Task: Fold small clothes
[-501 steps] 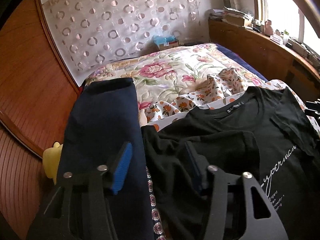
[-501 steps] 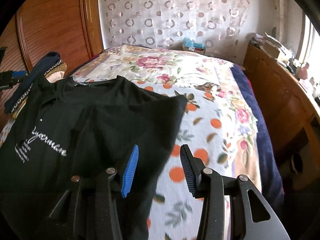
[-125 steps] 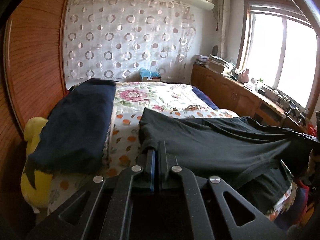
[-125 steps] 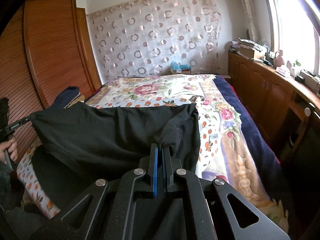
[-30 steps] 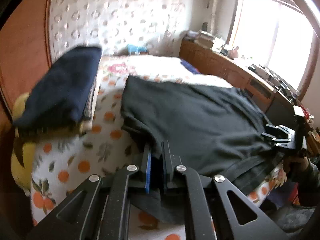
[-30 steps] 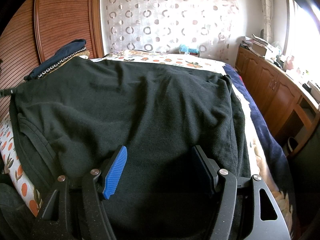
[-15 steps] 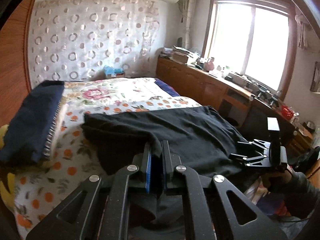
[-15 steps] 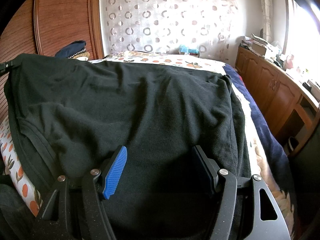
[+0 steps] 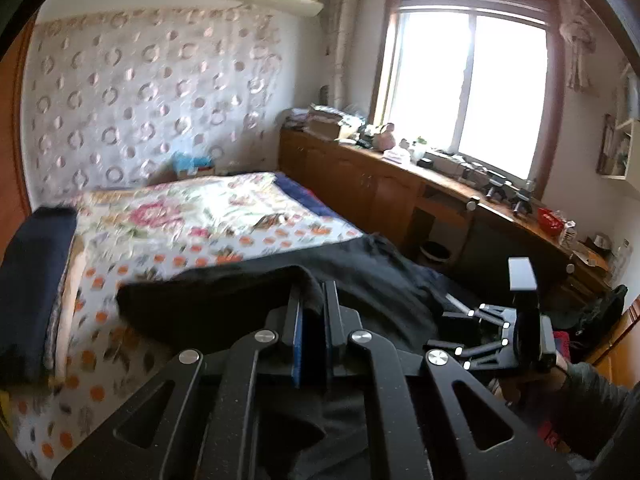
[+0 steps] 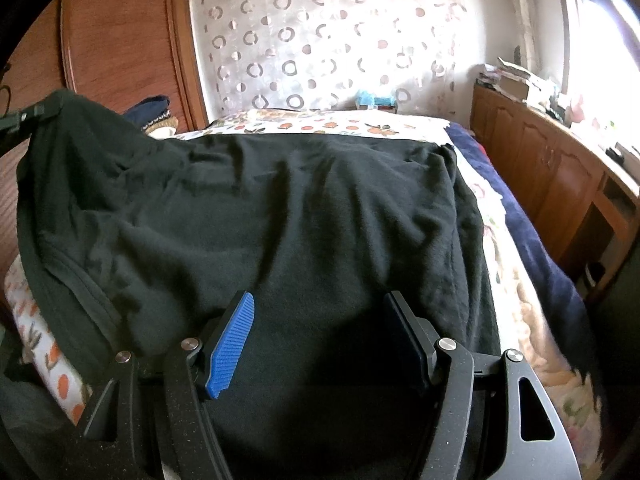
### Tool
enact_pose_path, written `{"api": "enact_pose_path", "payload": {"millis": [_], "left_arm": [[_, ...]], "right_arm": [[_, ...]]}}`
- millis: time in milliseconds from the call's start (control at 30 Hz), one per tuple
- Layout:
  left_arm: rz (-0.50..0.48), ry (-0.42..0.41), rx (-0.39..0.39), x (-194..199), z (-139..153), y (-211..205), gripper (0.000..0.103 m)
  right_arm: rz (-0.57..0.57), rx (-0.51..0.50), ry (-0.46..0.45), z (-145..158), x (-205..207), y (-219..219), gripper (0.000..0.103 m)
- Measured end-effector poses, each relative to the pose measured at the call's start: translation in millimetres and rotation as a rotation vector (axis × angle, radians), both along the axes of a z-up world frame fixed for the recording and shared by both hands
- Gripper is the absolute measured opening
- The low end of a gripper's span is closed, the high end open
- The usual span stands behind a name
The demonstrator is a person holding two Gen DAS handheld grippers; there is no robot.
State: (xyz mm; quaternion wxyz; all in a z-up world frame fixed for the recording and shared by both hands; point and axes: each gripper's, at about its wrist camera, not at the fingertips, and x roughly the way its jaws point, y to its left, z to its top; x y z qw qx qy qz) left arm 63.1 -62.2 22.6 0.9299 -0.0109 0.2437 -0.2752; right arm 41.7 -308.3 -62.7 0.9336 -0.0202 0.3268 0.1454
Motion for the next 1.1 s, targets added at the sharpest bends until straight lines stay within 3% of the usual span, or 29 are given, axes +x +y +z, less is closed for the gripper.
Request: {"api": "enact_pose_path", "payload": {"millis": [200,367,433,500,767,1100], "left_arm": [[-0.081,-0.039,0.010,5,27,-39,0.009],[-0.119,-0.025,0.013,10,32,-63,0.009],[-0.133,0.014,0.026,15,25,-70,0.014],[-0.145,0.028,0.014,14,18,-71,0.037],[-0.063,0.027,0.039,3,1,-46,0.070],[0.106,0.050,0.071,-8,-25,18,0.071]], "right_arm": [[-0.022,-0.019,-0.047,15,-13,-8,0.069],[-0.050,-0.003,-0.082,25,-21,-20,0.069],[-0.057,-0.004,-0.090,25,-23,-23,0.069],[-0.061,-0.006,-0.089,23,-25,-23,0.069],[-0.047,0.003,-0.080,22,-22,-26,0.069],[0.052,0.010,-0.075,25,-11,7,0.069]]}}
